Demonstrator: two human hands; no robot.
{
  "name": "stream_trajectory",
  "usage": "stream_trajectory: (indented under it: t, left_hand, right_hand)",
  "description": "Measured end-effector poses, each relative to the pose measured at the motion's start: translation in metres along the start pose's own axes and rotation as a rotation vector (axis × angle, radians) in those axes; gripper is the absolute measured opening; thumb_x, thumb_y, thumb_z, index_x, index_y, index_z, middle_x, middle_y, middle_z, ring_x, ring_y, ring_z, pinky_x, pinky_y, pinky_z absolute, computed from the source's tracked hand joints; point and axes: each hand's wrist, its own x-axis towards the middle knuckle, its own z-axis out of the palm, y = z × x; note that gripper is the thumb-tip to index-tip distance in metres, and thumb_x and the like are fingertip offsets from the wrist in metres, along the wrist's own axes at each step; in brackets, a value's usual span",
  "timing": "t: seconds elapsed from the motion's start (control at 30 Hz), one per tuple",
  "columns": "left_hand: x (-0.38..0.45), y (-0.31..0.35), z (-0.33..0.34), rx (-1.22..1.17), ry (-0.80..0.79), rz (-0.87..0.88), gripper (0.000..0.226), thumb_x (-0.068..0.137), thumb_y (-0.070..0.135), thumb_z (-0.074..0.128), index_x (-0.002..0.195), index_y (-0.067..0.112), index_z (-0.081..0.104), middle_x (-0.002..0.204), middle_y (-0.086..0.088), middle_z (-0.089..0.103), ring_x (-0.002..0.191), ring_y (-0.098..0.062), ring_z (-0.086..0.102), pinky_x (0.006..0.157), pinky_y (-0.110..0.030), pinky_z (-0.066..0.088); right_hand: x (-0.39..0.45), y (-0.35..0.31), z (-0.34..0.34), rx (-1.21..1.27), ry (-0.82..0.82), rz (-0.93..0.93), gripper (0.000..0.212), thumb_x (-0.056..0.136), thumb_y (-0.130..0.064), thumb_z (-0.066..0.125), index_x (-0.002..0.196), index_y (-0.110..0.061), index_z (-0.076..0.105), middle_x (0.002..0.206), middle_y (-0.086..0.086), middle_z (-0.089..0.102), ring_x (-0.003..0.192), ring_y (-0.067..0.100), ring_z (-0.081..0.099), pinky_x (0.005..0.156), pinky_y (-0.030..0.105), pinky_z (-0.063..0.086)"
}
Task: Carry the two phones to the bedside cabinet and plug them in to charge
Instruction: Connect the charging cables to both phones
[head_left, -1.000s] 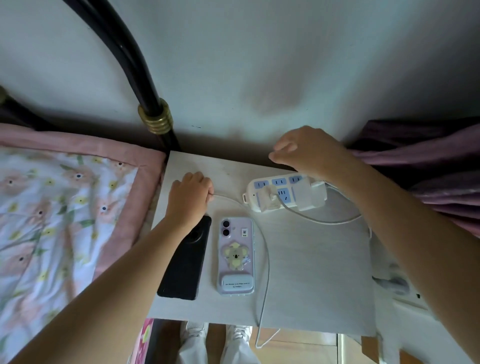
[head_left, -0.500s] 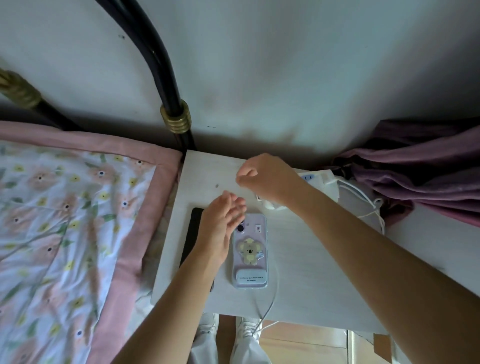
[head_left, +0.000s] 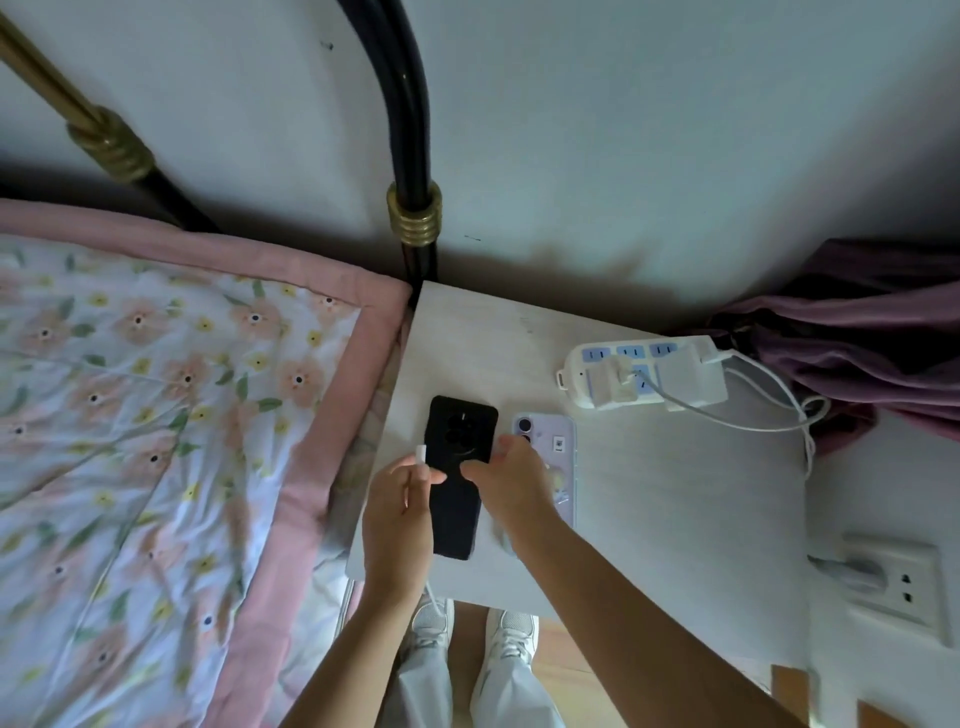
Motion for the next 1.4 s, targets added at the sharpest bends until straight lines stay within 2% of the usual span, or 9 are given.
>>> stream_trajectory:
  t: [0.23,0.33,0.47,0.6,0.7,0.8,0.87,1.1,1.4]
  left_hand:
    - [0.004,-0.001,-0.007,-0.055,0.016,-0.045,0.028,0.099,0.02,0.043,0.08,0.028,0.063,0.09,0.013,0.064,0.089,0.001,0.056,0.082,-0.023,0.04]
    - [0.008,-0.006,-0.013,-0.179,-0.004,-0.127,0.03,0.098,0.027,0.044,0.077,0.034,0.063,0.086,0.015,0.066,0.088,-0.009,0.061,0.083,-0.028,0.044]
    - [0.01,-0.003,-0.015,-0.36,-0.063,-0.257,0.028,0.1,0.019,0.041,0.083,0.02,0.063,0.098,0.001,0.066,0.091,-0.011,0.063,0.07,-0.012,0.052]
    - [0.009,0.003,-0.017,-0.422,-0.147,-0.266,0.025,0.1,0.016,0.041,0.086,0.017,0.062,0.093,0.003,0.067,0.085,0.004,0.064,0.081,-0.024,0.053]
    - [0.002,0.012,-0.022,-0.421,-0.136,-0.217,0.024,0.099,0.017,0.043,0.087,0.018,0.064,0.085,0.001,0.068,0.079,-0.002,0.066,0.07,-0.024,0.055]
    - [-0.008,0.029,-0.025,-0.444,-0.14,-0.175,0.024,0.099,0.018,0.043,0.089,0.019,0.065,0.052,0.009,0.048,0.045,-0.003,0.044,0.042,-0.013,0.039]
    - [-0.013,0.04,-0.025,-0.46,-0.165,-0.153,0.024,0.099,0.02,0.042,0.091,0.019,0.064,0.043,0.012,0.035,0.037,-0.002,0.029,0.036,-0.01,0.025]
    - [-0.022,0.075,-0.017,-0.347,-0.219,0.005,0.023,0.096,0.029,0.049,0.087,0.016,0.067,0.042,0.01,0.035,0.041,-0.005,0.03,0.045,-0.018,0.024]
    - [-0.025,0.088,-0.015,-0.263,-0.131,0.026,0.019,0.096,0.029,0.052,0.083,0.025,0.066,0.058,0.006,0.063,0.044,-0.004,0.039,0.055,-0.022,0.032]
  right_hand:
    - [-0.001,-0.001,0.016,0.07,0.056,0.036,0.014,0.073,-0.017,0.072,0.079,-0.011,0.06,0.07,0.003,0.059,0.075,0.024,0.062,0.065,0.033,0.051]
    - [-0.001,0.001,0.02,0.066,0.062,0.032,0.019,0.074,-0.019,0.074,0.073,-0.019,0.055,0.071,0.0,0.056,0.076,0.02,0.06,0.067,0.032,0.052]
    - [-0.004,0.003,0.03,0.017,0.065,0.019,0.037,0.073,-0.029,0.073,0.103,-0.012,0.059,0.103,0.009,0.057,0.092,0.027,0.059,0.073,0.035,0.053]
    - [-0.006,0.008,0.028,0.06,0.045,-0.074,0.03,0.082,-0.017,0.066,0.11,-0.007,0.06,0.097,0.011,0.067,0.089,0.027,0.066,0.074,0.037,0.056]
    - [0.0,0.003,0.012,0.261,0.046,-0.026,0.027,0.083,-0.016,0.069,0.108,-0.008,0.062,0.093,0.01,0.069,0.084,0.027,0.068,0.074,0.041,0.059]
    - [0.006,-0.013,-0.012,0.599,0.003,0.1,0.023,0.084,-0.016,0.068,0.104,-0.009,0.06,0.096,0.014,0.07,0.086,0.032,0.069,0.071,0.042,0.058]
    - [0.008,-0.027,-0.027,0.76,-0.017,0.146,0.017,0.085,-0.013,0.067,0.1,-0.01,0.059,0.099,0.017,0.069,0.089,0.033,0.069,0.069,0.041,0.058]
    - [0.006,-0.054,-0.04,1.018,-0.066,0.253,0.017,0.087,-0.008,0.063,0.101,-0.006,0.055,0.084,0.014,0.065,0.073,0.025,0.064,0.036,0.024,0.051]
    - [0.005,-0.06,-0.04,1.057,-0.09,0.266,0.022,0.088,-0.007,0.062,0.107,-0.006,0.051,0.083,0.014,0.065,0.071,0.025,0.064,0.036,0.023,0.049]
